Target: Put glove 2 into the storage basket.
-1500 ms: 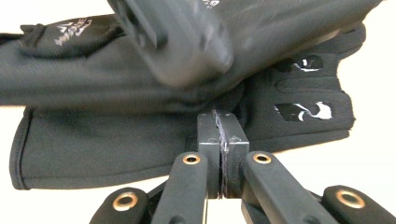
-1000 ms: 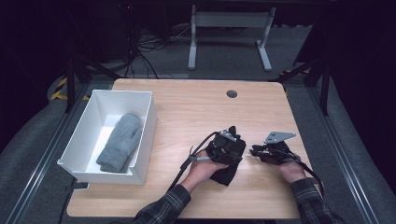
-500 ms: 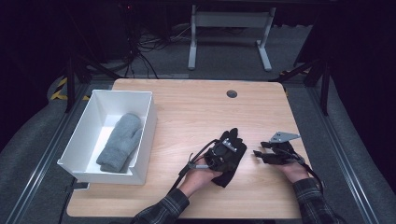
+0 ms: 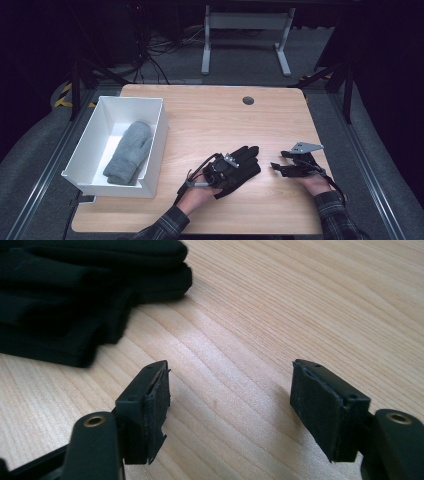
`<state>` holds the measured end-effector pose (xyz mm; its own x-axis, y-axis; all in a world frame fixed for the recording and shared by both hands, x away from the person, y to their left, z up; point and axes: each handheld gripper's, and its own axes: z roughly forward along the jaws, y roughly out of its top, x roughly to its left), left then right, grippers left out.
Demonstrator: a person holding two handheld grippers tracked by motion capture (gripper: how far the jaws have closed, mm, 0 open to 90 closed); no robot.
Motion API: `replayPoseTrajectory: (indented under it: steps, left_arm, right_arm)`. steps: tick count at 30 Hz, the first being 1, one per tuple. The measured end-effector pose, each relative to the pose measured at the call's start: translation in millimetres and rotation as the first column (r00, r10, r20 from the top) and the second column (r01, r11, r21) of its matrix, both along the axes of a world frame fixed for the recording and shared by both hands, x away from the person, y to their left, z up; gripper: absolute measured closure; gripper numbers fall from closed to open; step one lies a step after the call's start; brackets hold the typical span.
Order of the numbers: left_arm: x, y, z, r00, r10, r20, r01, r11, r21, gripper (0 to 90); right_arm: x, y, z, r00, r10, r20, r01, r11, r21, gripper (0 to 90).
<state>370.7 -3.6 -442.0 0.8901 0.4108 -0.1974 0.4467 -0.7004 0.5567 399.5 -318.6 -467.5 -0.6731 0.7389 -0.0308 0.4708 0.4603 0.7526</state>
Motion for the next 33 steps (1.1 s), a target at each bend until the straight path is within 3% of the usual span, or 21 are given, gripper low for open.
replayPoseTrajectory:
  steps: [3, 6, 11, 12, 15, 17, 19, 27, 31, 33]
  left_arm:
    - [-1.4, 5.2, 1.2, 0.9999, -0.014, 0.009, 0.014, 0.9999, 0.010, 89.9]
    - [-2.5, 10.8, 7.3, 0.9993, -0.029, 0.023, 0.029, 0.9995, -0.013, 86.4]
    - [3.2, 11.6, 27.2, 0.9931, -0.032, 0.113, 0.036, 0.9987, -0.036, 60.1]
    - [6.5, 11.3, 29.2, 0.9933, -0.037, 0.109, 0.041, 0.9987, -0.031, 51.9]
    - [15.5, 6.7, 26.4, 0.9884, -0.044, 0.145, 0.043, 0.9990, 0.010, 32.5]
    - [21.8, 2.8, 20.5, 0.9894, -0.038, 0.140, 0.037, 0.9992, 0.013, 27.1]
    - [26.8, -3.0, 13.2, 0.9883, -0.041, 0.147, 0.034, 0.9982, 0.050, 18.7]
    - [35.0, -14.8, -2.2, 0.9852, -0.022, 0.170, 0.002, 0.9934, 0.115, 7.9]
    - [36.0, -15.1, -7.0, 0.9862, -0.025, 0.164, 0.006, 0.9935, 0.114, 6.7]
    - [37.4, -14.0, -8.9, 0.9905, -0.029, 0.135, 0.016, 0.9949, 0.099, 8.1]
  right_arm:
    - [0.0, 0.1, 0.0, 1.0000, 0.001, -0.001, -0.001, 1.000, 0.000, 31.5]
    - [0.0, 0.4, 0.0, 1.0000, 0.005, -0.003, -0.005, 1.000, -0.001, 30.0]
    - [0.0, 0.7, -0.3, 0.9999, 0.012, -0.005, -0.012, 1.000, -0.001, 28.7]
    - [0.0, 0.7, -0.3, 0.9999, 0.012, -0.005, -0.012, 1.000, -0.001, 28.7]
    - [0.0, 0.7, -0.3, 0.9999, 0.012, -0.006, -0.012, 1.000, -0.001, 28.7]
    - [0.0, 0.7, -0.3, 0.9999, 0.012, -0.005, -0.012, 1.000, -0.001, 28.7]
    - [0.0, 0.7, -0.3, 0.9999, 0.012, -0.005, -0.012, 1.000, -0.001, 28.7]
    - [0.0, 0.7, -0.3, 0.9999, 0.012, -0.006, -0.012, 1.000, -0.001, 28.8]
    - [0.0, 0.7, -0.3, 0.9999, 0.012, -0.006, -0.012, 1.000, -0.001, 28.8]
    - [0.0, 0.7, -0.3, 0.9999, 0.012, -0.005, -0.012, 1.000, -0.001, 28.8]
